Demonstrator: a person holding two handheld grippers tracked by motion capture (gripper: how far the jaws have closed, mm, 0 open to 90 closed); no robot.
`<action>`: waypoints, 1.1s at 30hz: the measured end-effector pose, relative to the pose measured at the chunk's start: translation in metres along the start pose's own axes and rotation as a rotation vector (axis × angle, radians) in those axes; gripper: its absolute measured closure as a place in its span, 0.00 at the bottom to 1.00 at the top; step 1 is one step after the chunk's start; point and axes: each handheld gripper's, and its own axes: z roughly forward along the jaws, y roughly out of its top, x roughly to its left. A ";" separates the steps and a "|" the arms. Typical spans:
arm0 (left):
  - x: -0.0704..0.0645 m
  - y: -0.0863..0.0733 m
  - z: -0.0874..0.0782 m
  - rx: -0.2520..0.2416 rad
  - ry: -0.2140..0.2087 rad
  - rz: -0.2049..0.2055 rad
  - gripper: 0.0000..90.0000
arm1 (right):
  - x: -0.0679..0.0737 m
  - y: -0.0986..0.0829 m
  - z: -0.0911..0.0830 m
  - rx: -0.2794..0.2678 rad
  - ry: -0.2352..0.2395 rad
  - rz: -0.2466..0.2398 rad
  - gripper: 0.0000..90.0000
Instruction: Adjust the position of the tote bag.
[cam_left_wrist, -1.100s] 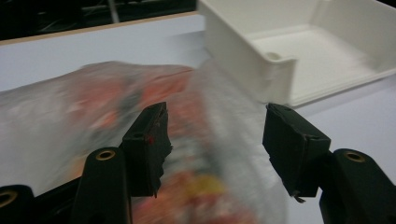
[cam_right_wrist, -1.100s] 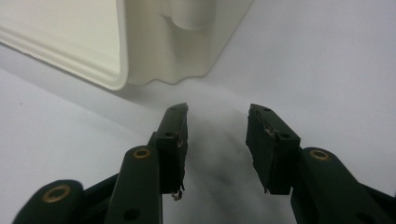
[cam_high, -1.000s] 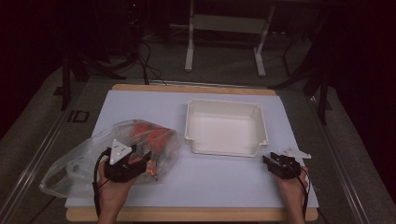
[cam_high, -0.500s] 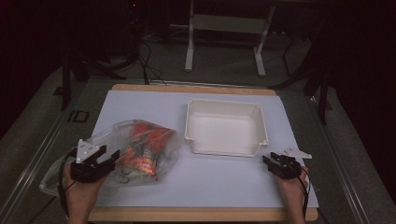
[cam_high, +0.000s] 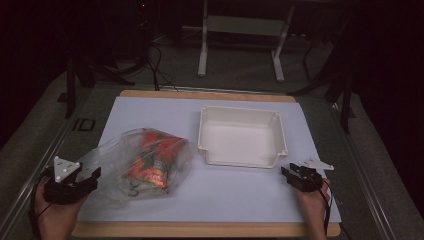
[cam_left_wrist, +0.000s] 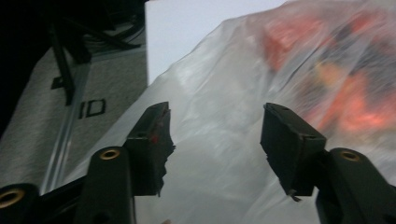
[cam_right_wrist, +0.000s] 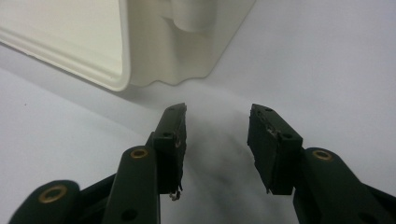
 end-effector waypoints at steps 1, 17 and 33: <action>0.002 -0.002 -0.001 0.002 0.004 -0.002 0.44 | 0.000 0.000 0.000 -0.002 0.001 0.001 0.63; 0.019 -0.028 0.005 0.047 -0.024 -0.095 0.34 | 0.001 0.000 0.000 0.001 -0.002 -0.008 0.63; -0.010 -0.013 0.001 -0.014 -0.088 -0.040 0.98 | 0.001 0.000 0.000 -0.002 -0.001 -0.007 0.63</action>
